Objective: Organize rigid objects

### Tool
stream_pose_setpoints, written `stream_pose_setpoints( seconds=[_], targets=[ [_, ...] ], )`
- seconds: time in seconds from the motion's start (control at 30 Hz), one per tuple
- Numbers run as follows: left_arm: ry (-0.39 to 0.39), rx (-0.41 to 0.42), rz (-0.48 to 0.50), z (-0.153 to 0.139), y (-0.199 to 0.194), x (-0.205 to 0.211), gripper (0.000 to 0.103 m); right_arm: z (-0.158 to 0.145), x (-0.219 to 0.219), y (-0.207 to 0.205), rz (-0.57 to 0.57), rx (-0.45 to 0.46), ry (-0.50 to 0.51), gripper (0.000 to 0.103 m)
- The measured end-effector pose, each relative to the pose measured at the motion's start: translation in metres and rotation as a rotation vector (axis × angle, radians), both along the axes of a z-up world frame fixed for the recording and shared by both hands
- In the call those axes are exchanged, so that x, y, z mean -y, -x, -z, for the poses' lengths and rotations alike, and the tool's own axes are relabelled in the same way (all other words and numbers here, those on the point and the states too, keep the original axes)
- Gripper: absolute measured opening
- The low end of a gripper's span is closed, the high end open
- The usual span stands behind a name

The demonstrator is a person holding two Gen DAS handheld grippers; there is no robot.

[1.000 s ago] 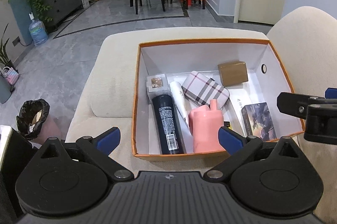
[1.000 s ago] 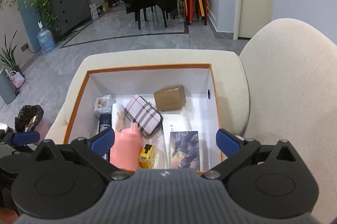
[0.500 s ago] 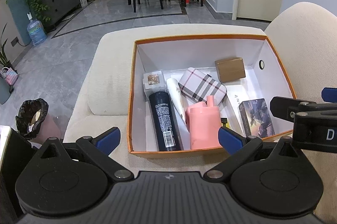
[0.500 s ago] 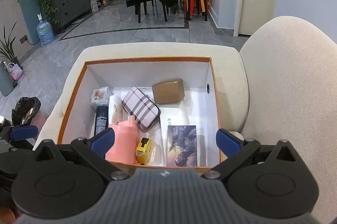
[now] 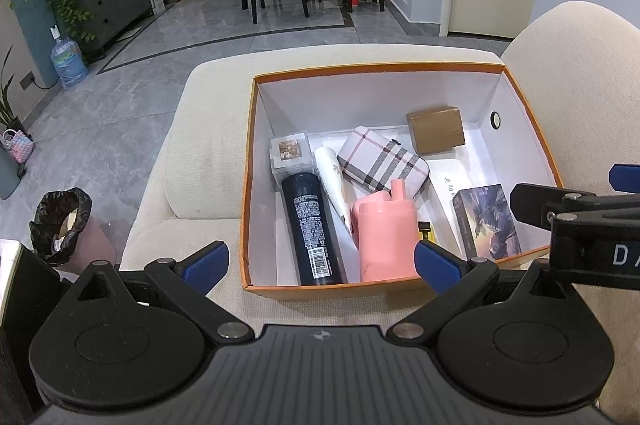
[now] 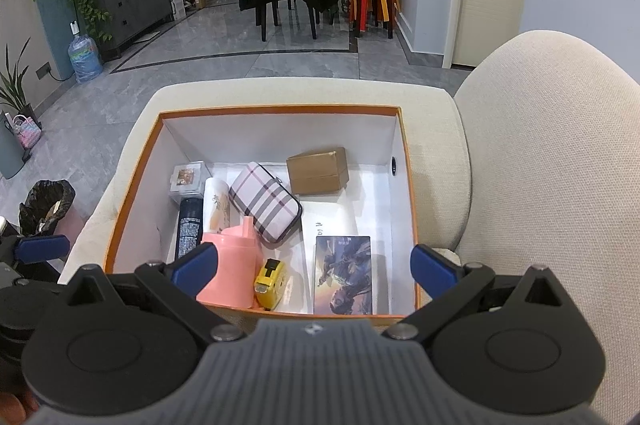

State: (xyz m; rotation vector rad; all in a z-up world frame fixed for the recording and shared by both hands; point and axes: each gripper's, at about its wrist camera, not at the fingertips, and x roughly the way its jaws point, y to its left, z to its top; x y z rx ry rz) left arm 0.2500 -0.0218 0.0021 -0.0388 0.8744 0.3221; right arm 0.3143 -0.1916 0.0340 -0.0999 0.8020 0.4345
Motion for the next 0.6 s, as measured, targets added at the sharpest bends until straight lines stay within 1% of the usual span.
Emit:
stream_pose_setpoints(
  seconds=[0.47, 0.53, 0.6],
  targets=[
    [-0.002, 0.000, 0.000, 0.0008, -0.0001, 0.0003, 0.103, 0.0022, -0.0003, 0.0001, -0.007, -0.002, 0.011, 0.100],
    [-0.005, 0.019, 0.005, 0.0002, 0.0014, 0.0011, 0.103, 0.0027, -0.0001, 0.0001, -0.009, -0.002, 0.013, 0.100],
    [-0.003, 0.019, 0.006, 0.0013, 0.0015, 0.0015, 0.103, 0.0029, 0.0002, 0.0002, -0.010, -0.002, 0.012, 0.100]
  ],
)
